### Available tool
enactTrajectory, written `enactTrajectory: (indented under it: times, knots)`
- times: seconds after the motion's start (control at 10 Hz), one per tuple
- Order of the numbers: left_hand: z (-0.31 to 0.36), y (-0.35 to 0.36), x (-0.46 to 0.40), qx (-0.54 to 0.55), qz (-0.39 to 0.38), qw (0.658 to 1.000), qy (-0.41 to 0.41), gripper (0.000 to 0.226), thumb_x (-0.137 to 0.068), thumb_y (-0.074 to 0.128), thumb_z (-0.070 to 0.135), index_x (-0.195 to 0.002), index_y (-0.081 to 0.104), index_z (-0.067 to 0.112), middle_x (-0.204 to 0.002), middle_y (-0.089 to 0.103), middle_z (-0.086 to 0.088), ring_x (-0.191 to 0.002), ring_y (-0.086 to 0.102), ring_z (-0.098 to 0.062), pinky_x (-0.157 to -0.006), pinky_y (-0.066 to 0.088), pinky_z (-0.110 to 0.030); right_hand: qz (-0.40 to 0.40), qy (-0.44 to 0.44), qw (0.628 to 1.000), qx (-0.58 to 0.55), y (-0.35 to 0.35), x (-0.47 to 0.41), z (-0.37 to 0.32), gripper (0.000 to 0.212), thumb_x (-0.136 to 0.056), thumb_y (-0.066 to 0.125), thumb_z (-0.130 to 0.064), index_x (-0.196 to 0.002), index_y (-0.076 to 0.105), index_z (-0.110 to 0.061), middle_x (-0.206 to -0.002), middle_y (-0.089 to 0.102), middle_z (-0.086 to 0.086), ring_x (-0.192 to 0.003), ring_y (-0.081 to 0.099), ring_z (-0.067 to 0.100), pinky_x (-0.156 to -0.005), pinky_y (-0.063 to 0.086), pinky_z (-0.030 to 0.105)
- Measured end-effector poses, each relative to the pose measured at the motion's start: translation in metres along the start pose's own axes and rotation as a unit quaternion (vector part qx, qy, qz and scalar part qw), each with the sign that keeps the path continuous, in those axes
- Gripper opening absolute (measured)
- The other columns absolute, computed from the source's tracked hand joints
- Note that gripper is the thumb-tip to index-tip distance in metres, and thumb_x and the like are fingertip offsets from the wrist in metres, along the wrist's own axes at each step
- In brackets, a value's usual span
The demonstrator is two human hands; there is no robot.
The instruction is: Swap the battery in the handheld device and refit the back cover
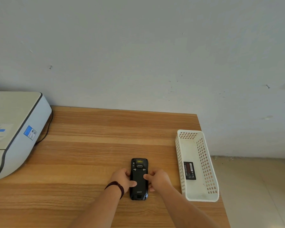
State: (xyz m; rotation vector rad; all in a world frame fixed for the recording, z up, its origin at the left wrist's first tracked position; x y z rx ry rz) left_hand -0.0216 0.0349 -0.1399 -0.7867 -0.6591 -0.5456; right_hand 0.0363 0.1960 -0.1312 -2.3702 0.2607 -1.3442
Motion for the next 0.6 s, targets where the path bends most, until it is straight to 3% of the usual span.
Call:
enactTrajectory:
  times: [0.1,0.2,0.3,0.4,0.5,0.6]
  knots:
    - [0.002,0.0,0.002,-0.035,-0.005,0.999,0.013,0.034,-0.071,0.081,0.025,-0.096,0.059,0.021,-0.091,0.067,0.003,-0.085,0.064,-0.015,-0.082,0.056,-0.037,0.005,-0.008,1.0,0.008,0.002,0.004,0.001,0.022,-0.091,0.066,-0.035,-0.1,0.058,-0.016,-0.09,0.073,0.005,-0.078,0.073,0.02,-0.077,0.061,0.035]
    - [0.005,-0.005,0.006,-0.057,-0.021,0.998,0.01,0.041,-0.077,0.076,0.036,-0.108,0.055,0.02,-0.103,0.065,0.002,-0.09,0.064,-0.017,-0.081,0.055,-0.034,0.021,-0.026,0.999,0.021,-0.004,0.015,0.001,0.037,-0.089,0.064,-0.045,-0.115,0.058,-0.018,-0.092,0.071,0.002,-0.081,0.071,0.017,-0.079,0.059,0.033]
    - [0.016,-0.022,0.02,-0.057,-0.017,0.998,0.011,0.04,-0.081,0.064,0.053,-0.101,0.054,0.02,-0.098,0.064,0.002,-0.088,0.063,-0.019,-0.081,0.055,-0.036,0.038,-0.056,0.997,0.022,-0.03,0.044,-0.01,0.036,-0.09,0.062,-0.045,-0.114,0.062,-0.018,-0.093,0.071,0.0,-0.084,0.069,0.014,-0.08,0.058,0.031]
    - [0.045,-0.049,0.037,-0.07,0.012,0.995,0.073,0.049,-0.083,0.046,0.068,-0.071,0.047,0.02,-0.073,0.057,0.002,-0.071,0.058,-0.019,-0.081,0.05,-0.038,0.074,-0.145,0.986,-0.023,-0.085,0.088,-0.037,0.023,-0.091,0.062,-0.042,-0.099,0.067,-0.02,-0.088,0.073,0.0,-0.083,0.07,0.016,-0.085,0.058,0.04]
    - [0.085,-0.073,0.066,-0.064,-0.019,0.988,0.139,0.067,-0.079,0.026,0.079,-0.073,0.054,0.019,-0.064,0.058,0.004,-0.06,0.055,-0.013,-0.071,0.048,-0.029,0.124,-0.262,0.951,-0.109,-0.155,0.165,-0.08,0.015,-0.092,0.063,-0.033,-0.091,0.07,-0.019,-0.089,0.074,0.003,-0.082,0.071,0.019,-0.084,0.058,0.042]
    - [0.121,-0.085,0.097,0.049,-0.076,0.978,0.189,0.075,-0.069,0.019,0.085,-0.064,0.055,0.019,-0.057,0.055,0.003,-0.054,0.05,-0.014,-0.066,0.046,-0.028,0.189,-0.413,0.861,-0.231,-0.222,0.283,-0.121,0.01,-0.092,0.063,-0.021,-0.089,0.071,-0.016,-0.083,0.074,0.003,-0.077,0.069,0.02,-0.072,0.057,0.034]
Point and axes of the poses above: each hand's wrist, its own x-axis away from the middle knuckle, its own y-axis out of the palm, z = x × y, the point moved 2 cm from there along -x, towards the middle knuckle
